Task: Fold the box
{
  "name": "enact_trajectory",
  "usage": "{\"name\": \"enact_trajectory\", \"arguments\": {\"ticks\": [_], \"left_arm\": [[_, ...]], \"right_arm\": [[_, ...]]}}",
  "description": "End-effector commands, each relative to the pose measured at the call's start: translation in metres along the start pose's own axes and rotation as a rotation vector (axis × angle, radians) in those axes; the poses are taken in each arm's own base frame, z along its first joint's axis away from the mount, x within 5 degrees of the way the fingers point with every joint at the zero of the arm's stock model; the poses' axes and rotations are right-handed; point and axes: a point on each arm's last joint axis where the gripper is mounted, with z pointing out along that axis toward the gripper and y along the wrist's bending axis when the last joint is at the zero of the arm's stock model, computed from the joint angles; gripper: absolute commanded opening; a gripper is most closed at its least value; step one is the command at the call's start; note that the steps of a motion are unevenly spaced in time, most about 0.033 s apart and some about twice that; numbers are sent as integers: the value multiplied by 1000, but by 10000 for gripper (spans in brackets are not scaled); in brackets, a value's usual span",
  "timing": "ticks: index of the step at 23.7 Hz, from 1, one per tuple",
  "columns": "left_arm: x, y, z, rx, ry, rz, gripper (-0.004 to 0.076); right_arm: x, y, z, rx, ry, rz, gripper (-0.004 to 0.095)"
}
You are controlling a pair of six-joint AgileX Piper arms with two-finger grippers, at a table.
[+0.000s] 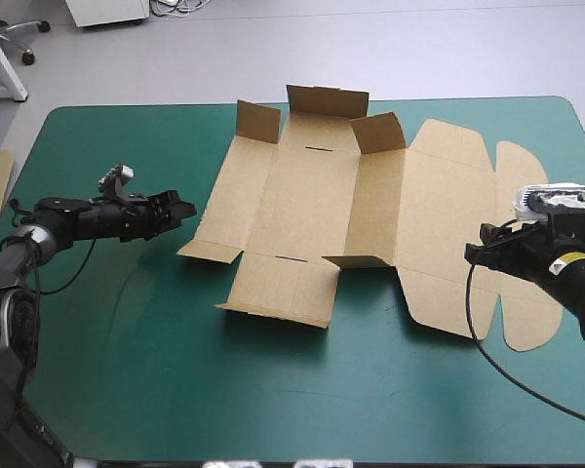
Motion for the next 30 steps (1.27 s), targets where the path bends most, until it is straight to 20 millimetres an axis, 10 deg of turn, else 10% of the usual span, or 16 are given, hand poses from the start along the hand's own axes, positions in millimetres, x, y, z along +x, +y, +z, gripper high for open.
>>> {"name": "enact_trajectory", "arguments": {"ticks": [1, 18, 25, 30], "left_arm": [[-9, -23, 3, 31, -72, 7, 368], [-34, -37, 62, 182, 53, 18, 365], [-63, -75, 65, 232, 9, 148, 358], [-54, -74, 79, 168, 63, 187, 237]], "right_arm": [[-17, 2, -9, -3, -107, 0, 550], [-16, 2, -9, -2, -104, -2, 549], [-16, 2, -9, -2, -106, -4, 549], [-16, 2, -9, -1, -106, -10, 549]]}}
